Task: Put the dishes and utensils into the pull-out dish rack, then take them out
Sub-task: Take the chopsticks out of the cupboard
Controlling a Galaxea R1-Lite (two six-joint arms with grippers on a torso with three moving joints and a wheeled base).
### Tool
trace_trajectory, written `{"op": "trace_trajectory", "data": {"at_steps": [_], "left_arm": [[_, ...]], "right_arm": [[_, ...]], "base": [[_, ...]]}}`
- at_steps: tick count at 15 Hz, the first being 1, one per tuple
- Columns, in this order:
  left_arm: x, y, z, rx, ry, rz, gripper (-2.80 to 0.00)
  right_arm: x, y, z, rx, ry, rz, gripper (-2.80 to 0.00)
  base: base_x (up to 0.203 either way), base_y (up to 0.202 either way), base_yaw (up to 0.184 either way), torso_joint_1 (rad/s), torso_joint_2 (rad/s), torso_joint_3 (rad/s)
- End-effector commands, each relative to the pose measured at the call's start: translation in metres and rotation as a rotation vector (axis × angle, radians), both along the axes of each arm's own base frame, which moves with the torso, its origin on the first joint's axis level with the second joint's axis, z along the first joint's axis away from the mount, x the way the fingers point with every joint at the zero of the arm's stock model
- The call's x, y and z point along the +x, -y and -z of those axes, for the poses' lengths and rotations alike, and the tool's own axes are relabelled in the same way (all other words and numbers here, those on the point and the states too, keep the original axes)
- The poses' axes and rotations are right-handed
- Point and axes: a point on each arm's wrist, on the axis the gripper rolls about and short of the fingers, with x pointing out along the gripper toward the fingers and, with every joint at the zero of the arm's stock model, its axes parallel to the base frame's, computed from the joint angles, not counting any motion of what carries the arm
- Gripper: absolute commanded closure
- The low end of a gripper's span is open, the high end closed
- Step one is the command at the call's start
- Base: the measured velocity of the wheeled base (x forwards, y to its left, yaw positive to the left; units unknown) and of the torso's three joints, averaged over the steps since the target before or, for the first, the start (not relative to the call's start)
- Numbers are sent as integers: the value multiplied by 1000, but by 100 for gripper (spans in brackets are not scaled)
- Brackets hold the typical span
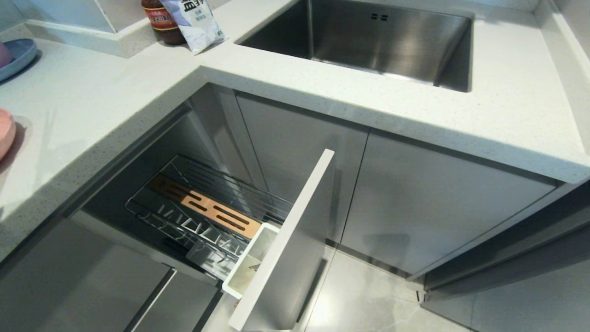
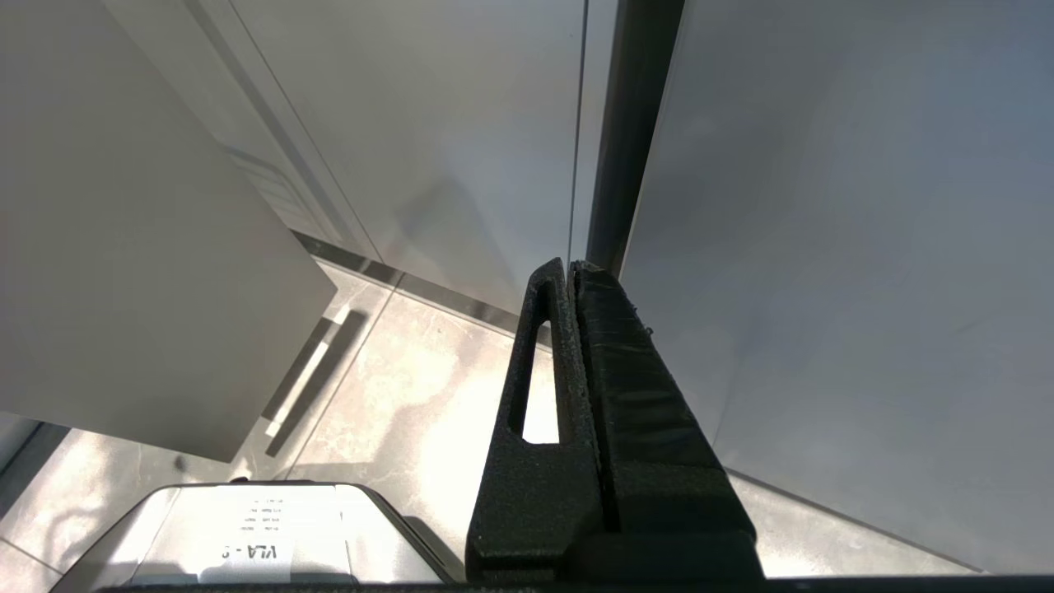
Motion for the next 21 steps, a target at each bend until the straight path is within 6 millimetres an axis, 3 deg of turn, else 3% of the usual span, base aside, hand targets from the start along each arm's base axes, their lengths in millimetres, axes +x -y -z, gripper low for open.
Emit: {"op": "trace_trajectory", "data": {"at_steps": [1,6,12,21], "left_arm": [[15,-5,3,13,-43,-126,0],[57,-27,5,42,-71,-332,0],[101,-38,14,27,-118,-308,0],[111,-40,19,21,-150,-300,0]], "right_arm": [[0,0,0,0,1,0,0],[0,0,0,0,1,0,0],[0,0,0,0,1,0,0],[0,0,0,0,1,0,0]], "base": [[0,0,0,0,0,0],[0,0,0,0,0,0],[0,0,0,0,0,0],[0,0,0,0,0,0]]}}
